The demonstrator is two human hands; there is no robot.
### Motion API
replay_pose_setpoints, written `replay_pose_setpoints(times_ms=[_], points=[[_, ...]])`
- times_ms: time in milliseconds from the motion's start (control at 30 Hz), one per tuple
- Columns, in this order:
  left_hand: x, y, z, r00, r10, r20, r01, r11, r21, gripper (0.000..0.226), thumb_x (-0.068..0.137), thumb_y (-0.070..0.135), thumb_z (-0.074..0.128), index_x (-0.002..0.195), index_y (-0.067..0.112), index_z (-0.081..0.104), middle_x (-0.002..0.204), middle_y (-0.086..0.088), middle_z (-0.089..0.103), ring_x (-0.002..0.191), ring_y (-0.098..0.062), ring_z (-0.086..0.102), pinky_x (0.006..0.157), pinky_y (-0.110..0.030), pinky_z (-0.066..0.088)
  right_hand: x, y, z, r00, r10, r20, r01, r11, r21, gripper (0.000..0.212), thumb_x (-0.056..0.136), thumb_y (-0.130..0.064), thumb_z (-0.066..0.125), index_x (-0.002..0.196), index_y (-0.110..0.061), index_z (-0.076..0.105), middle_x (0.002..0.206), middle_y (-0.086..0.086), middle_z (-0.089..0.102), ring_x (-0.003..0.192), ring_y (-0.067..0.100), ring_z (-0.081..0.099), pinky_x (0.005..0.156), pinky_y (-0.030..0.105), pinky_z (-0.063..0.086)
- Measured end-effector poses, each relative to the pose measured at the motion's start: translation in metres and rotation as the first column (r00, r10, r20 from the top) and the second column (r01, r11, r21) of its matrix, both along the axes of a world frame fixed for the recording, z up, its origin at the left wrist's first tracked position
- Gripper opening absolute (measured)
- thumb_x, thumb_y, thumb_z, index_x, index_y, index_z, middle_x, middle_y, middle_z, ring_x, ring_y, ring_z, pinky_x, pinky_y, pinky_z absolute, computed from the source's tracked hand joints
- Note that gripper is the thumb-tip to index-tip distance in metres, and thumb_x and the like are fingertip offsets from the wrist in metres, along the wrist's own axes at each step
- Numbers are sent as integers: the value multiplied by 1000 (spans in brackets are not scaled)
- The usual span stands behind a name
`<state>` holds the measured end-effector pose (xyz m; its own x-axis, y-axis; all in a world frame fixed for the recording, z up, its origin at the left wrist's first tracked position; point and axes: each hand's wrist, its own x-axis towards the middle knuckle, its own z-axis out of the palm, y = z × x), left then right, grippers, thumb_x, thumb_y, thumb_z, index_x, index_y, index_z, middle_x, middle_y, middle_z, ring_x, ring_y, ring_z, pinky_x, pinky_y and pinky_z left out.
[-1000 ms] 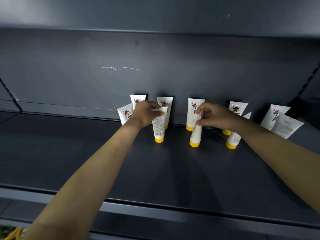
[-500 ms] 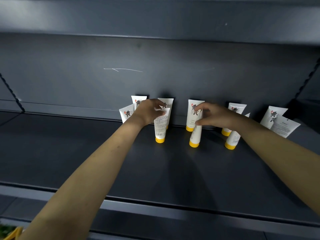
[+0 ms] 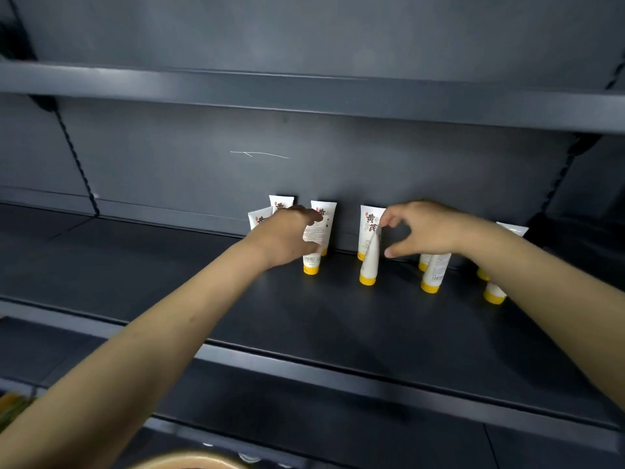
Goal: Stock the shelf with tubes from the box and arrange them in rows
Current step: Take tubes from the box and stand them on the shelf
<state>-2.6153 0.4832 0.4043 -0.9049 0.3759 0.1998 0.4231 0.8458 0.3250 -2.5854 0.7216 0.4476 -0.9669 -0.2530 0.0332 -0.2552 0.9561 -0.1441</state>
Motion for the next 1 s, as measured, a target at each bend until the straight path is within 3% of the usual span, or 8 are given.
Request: replay_pose_setpoints(times_ms=[300, 633, 800, 1000], points=[[135, 10, 15, 1000, -1, 7, 1, 999, -46, 57, 83, 34, 69, 135, 24, 47, 132, 4, 51, 116, -16, 49, 97, -31, 43, 125, 5, 13, 998, 49, 39, -52, 996, 74, 53, 73, -42, 75, 119, -28, 54, 117, -8, 58, 100, 14, 55, 86, 30, 48], [277, -8, -28, 991, 48, 127, -16, 971, -237, 54, 85, 37, 66, 134, 23, 47, 132, 3, 51, 119, -17, 49, 100, -38, 43, 247, -5, -38, 982, 111, 150, -110, 994, -10, 64, 72, -45, 74, 128, -32, 46, 121, -7, 57, 100, 13, 54, 92, 37, 49], [316, -41, -50, 978, 79, 194, -16, 952, -307, 56, 85, 39, 66, 135, 26, 45, 135, 7, 49, 122, -15, 47, 101, -37, 42, 278, -32, -68, 955, 139, 261, -146, 989, 8, 66, 73, -46, 74, 130, -26, 48, 127, -6, 55, 110, 17, 55, 95, 36, 48], [327, -99, -85, 963, 95, 251, -2, 938, -346, 53, 85, 39, 64, 134, 28, 46, 134, 6, 50, 121, -17, 48, 100, -40, 43, 293, -86, -101, 927, 170, 334, -174, 985, -17, 63, 74, -49, 71, 130, -33, 46, 126, -10, 54, 109, 14, 53, 92, 35, 47]])
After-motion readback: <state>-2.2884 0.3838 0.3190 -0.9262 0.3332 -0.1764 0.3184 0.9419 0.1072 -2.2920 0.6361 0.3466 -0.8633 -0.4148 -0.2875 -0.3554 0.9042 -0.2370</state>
